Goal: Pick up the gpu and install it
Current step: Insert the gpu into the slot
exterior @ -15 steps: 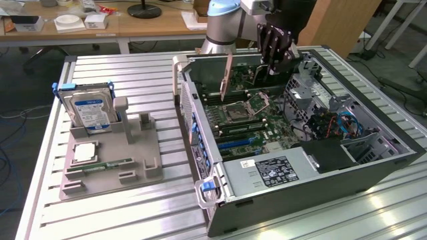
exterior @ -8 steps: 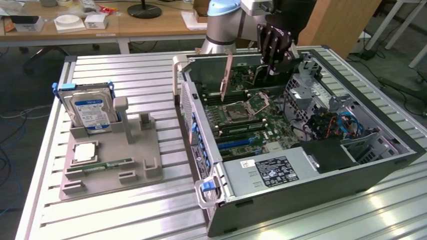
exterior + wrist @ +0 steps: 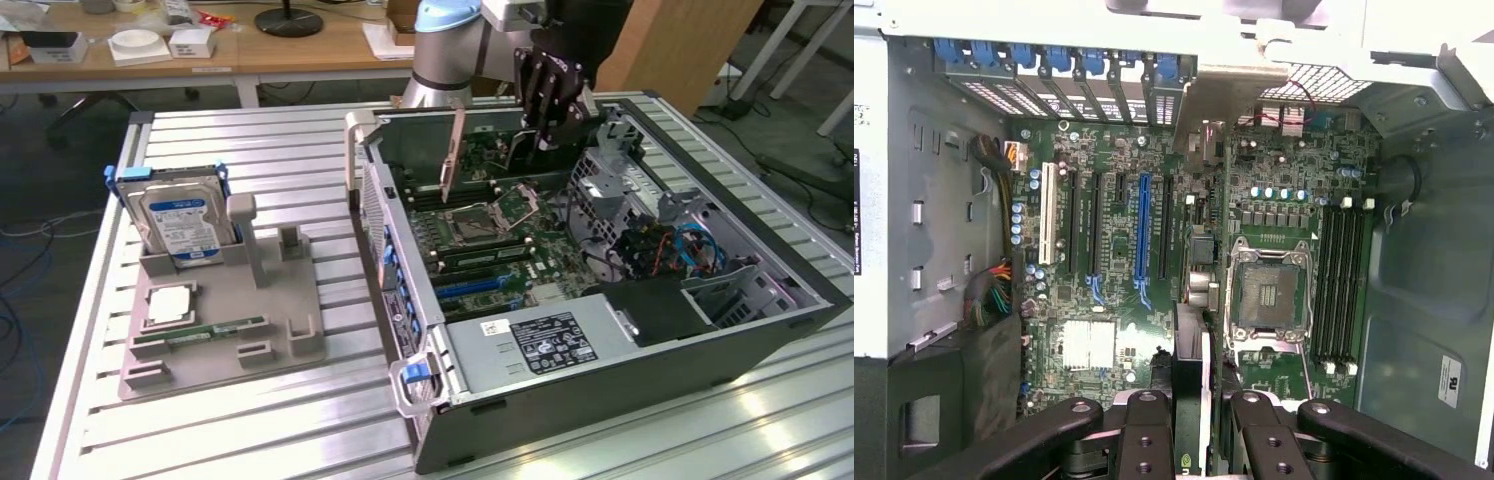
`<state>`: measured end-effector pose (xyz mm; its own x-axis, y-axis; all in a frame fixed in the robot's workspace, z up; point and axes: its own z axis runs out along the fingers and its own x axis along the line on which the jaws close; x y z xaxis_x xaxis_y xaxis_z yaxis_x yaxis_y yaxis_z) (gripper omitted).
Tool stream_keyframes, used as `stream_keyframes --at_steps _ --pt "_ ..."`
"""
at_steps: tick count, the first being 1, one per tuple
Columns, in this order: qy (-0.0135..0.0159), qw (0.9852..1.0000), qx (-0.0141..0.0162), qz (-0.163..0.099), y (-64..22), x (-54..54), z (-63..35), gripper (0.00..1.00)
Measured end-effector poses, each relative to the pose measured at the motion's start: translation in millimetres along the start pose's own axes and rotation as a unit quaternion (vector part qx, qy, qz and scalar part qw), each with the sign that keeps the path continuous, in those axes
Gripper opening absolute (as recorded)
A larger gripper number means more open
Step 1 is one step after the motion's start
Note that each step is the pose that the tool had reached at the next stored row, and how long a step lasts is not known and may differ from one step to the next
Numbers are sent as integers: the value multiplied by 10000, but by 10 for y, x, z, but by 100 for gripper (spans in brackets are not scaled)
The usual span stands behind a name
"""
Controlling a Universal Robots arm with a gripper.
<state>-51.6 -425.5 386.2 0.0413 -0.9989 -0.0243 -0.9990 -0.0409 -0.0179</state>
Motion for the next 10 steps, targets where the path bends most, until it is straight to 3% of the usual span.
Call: stream_keyframes --at_steps 10 --pt "0 10000 0 0 1 2 62 27"
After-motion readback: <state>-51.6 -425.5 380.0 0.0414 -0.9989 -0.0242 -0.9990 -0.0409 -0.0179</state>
